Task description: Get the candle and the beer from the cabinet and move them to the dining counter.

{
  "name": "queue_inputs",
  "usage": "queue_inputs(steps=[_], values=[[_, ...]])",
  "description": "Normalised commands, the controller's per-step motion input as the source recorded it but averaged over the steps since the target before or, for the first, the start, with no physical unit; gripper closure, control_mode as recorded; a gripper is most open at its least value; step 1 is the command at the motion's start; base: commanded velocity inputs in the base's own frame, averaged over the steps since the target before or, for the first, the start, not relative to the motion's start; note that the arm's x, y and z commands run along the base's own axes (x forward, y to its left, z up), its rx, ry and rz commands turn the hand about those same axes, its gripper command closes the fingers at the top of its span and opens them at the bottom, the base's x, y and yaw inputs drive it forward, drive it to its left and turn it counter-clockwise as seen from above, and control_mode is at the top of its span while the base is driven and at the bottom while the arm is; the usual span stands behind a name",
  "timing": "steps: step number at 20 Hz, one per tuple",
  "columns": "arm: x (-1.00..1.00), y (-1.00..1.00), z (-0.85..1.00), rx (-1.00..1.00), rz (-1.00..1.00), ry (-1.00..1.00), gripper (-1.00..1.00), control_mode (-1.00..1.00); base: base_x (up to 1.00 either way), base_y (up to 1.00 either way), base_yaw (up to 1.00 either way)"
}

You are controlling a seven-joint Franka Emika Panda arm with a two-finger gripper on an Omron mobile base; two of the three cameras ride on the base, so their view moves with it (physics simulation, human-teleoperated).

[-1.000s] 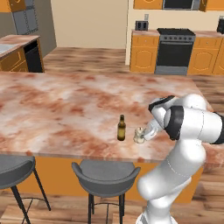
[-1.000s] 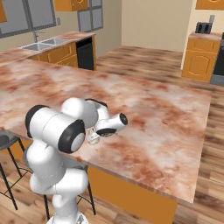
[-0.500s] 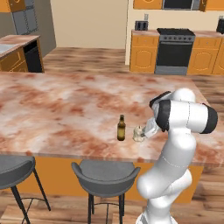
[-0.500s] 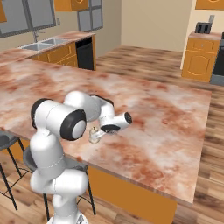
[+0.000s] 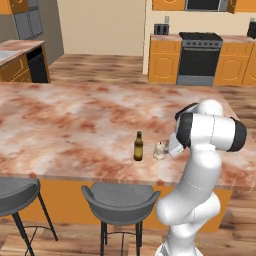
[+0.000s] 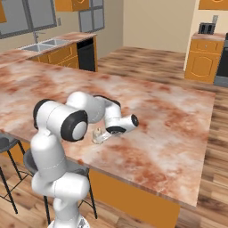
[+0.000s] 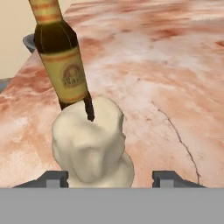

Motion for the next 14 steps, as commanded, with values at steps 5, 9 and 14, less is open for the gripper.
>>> queue_inputs(steps=[5, 9, 14], values=[[-0.23, 0.06, 0.00, 0.00, 0.00, -0.11, -1.00, -1.00, 0.00, 0.00, 0.00], [-0.21, 0.05, 0.00, 0.00, 0.00, -0.09, -1.00, -1.00, 0.00, 0.00, 0.00], [-0.22, 0.00, 0.09, 0.00, 0.00, -0.01, -1.00, -1.00, 0.00, 0.00, 0.00]])
